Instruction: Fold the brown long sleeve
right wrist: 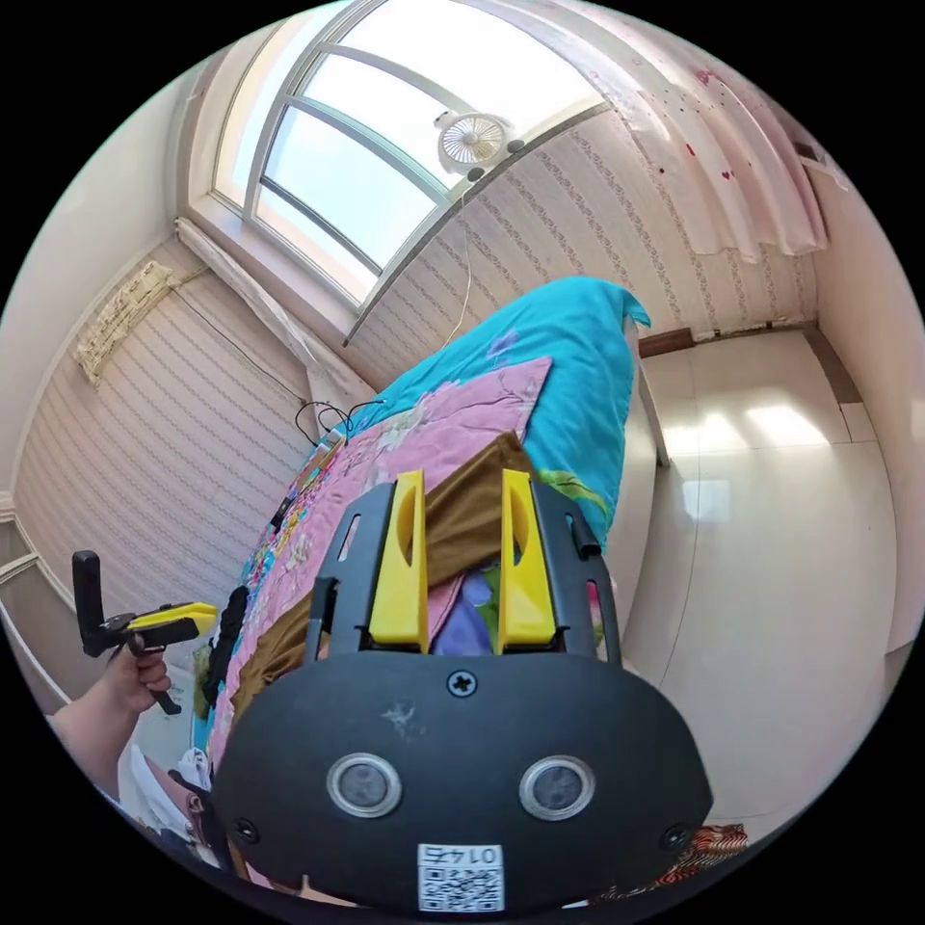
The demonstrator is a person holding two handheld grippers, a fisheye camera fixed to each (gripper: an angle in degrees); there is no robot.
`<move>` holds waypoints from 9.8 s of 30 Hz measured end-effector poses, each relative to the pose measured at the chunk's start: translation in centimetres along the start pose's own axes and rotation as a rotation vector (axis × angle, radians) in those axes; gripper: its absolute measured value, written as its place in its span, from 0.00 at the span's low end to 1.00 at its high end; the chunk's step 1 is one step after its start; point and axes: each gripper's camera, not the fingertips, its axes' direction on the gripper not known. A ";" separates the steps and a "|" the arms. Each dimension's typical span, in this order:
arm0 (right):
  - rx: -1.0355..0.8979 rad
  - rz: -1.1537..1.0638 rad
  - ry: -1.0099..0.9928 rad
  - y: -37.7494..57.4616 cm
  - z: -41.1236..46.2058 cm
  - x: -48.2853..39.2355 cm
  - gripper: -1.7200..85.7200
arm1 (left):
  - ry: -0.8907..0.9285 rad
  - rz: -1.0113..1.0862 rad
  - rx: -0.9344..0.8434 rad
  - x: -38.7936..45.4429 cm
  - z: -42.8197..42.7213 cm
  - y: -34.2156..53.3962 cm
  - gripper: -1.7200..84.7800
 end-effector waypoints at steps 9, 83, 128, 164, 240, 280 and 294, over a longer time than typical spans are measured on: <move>-0.176 0.233 -0.178 -1.9 1.8 7.9 0.16 | 0.029 0.120 -0.064 6.8 9.8 -11.3 0.10; -1.655 -1.268 -0.663 82.6 -7.5 -24.2 0.11 | -0.151 -1.084 -0.036 17.4 -8.0 66.6 0.06; -0.945 -0.937 -0.457 53.3 21.4 -25.4 0.15 | -0.123 -0.772 0.194 -9.9 -18.1 54.9 0.05; -0.821 -0.812 -0.469 51.2 26.8 -18.2 0.04 | -0.197 -0.741 0.331 -11.5 -22.6 66.0 0.10; -0.950 -0.894 -0.818 43.4 -2.5 -22.1 0.02 | -0.030 -0.364 0.642 25.9 -17.3 58.9 0.02; -1.076 -1.146 -0.184 47.8 36.3 -49.1 0.16 | -0.239 -1.069 0.159 -25.4 -15.5 57.5 0.11; -1.128 -1.189 -0.293 47.0 38.8 -49.8 0.05 | -0.080 -1.117 0.272 -31.6 -20.6 64.8 0.09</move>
